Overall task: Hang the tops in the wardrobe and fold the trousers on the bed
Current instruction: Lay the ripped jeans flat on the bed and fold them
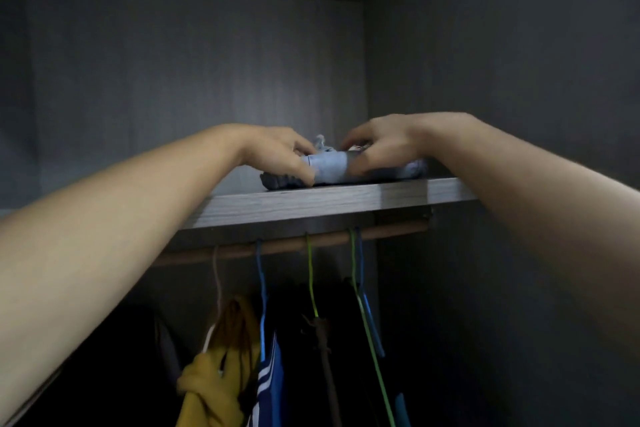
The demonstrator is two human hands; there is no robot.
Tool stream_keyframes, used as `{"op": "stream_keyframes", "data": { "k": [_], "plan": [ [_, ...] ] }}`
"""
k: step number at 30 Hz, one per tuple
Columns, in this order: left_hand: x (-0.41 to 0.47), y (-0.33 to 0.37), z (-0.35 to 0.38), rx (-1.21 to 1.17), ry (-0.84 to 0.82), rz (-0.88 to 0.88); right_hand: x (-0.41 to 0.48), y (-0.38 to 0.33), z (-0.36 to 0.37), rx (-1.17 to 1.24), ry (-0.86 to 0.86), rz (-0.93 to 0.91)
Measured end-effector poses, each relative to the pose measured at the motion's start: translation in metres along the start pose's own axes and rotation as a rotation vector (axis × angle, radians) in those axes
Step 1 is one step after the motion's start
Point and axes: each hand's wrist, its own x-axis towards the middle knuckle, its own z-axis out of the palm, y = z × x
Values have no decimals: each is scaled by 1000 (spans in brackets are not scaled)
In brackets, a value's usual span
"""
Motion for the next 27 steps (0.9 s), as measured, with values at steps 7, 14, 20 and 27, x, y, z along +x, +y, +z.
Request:
{"op": "stream_keyframes", "data": {
  "k": [7, 14, 20, 27],
  "plan": [
    [-9, -21, 7, 168, -174, -207, 22, -32, 8, -322, -8, -56],
    [-10, -20, 14, 245, -164, -233, 67, -14, 16, -590, -111, 176],
    [-7, -18, 14, 237, -175, -263, 90, 7, 25, -533, -135, 130],
    [-14, -15, 15, 252, -135, -278, 85, 12, 30, -350, -56, 151]
  ]
}}
